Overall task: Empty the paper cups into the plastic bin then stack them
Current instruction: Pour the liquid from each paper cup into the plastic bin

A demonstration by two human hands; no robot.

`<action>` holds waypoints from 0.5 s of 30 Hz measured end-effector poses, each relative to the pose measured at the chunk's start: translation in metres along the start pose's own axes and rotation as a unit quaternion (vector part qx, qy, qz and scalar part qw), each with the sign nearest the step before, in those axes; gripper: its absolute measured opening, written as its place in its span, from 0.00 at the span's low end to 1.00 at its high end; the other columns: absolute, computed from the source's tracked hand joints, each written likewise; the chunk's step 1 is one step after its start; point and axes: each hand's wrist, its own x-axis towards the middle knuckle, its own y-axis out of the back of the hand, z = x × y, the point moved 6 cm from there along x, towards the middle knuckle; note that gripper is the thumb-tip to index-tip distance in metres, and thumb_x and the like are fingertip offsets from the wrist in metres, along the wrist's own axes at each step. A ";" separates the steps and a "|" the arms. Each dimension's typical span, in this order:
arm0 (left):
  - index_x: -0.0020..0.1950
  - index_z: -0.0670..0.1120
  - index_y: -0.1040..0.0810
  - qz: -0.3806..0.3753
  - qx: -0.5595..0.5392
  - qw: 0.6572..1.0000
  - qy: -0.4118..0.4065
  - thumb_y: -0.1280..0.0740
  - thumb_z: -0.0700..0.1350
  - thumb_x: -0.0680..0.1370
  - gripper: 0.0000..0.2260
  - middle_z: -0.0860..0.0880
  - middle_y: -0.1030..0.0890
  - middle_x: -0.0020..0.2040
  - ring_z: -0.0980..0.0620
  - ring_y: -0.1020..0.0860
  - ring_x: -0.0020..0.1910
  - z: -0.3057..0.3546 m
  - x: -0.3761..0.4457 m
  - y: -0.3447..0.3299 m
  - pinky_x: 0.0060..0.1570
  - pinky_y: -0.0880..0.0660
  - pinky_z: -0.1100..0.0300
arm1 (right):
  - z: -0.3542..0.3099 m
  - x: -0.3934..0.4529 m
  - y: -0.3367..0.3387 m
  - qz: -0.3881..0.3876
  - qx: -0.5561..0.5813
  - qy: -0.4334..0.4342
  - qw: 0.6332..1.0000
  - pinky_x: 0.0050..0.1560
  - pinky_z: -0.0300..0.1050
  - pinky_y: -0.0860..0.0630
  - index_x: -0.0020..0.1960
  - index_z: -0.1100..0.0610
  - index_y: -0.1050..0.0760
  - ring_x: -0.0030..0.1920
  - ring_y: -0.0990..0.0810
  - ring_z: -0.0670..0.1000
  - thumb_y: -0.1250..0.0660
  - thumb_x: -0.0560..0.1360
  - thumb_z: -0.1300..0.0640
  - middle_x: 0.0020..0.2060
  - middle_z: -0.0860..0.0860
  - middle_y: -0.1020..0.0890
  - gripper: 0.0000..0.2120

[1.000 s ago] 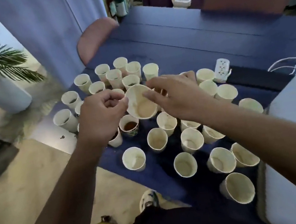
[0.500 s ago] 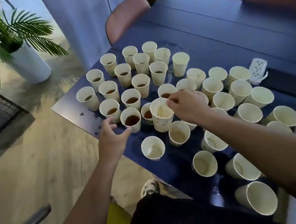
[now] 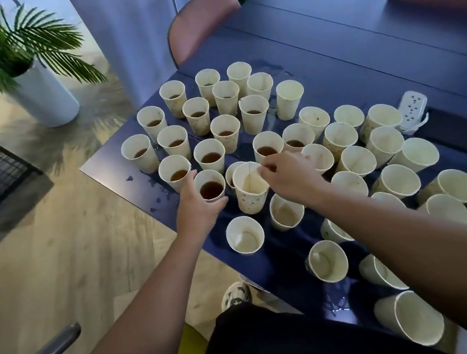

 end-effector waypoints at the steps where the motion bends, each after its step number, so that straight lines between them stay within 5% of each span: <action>1: 0.79 0.50 0.40 -0.002 0.000 1.000 -0.004 0.20 0.51 0.71 0.42 0.49 0.32 0.76 0.46 0.31 0.73 0.000 0.003 -0.001 0.67 0.31 0.50 | 0.001 0.001 -0.003 -0.004 -0.005 0.000 1.000 0.60 0.58 0.32 0.47 0.46 0.21 0.44 0.22 0.49 0.43 0.81 0.44 0.38 0.43 0.19 0.13; 15: 0.69 0.51 0.32 0.022 0.042 0.998 -0.048 0.22 0.44 0.72 0.30 0.50 0.26 0.66 0.47 0.26 0.63 0.019 0.011 -0.005 0.58 0.23 0.48 | -0.002 -0.008 -0.005 -0.045 -0.039 -0.011 0.998 0.67 0.63 0.40 0.66 0.43 0.27 0.61 0.24 0.51 0.40 0.81 0.43 0.56 0.43 0.18 0.16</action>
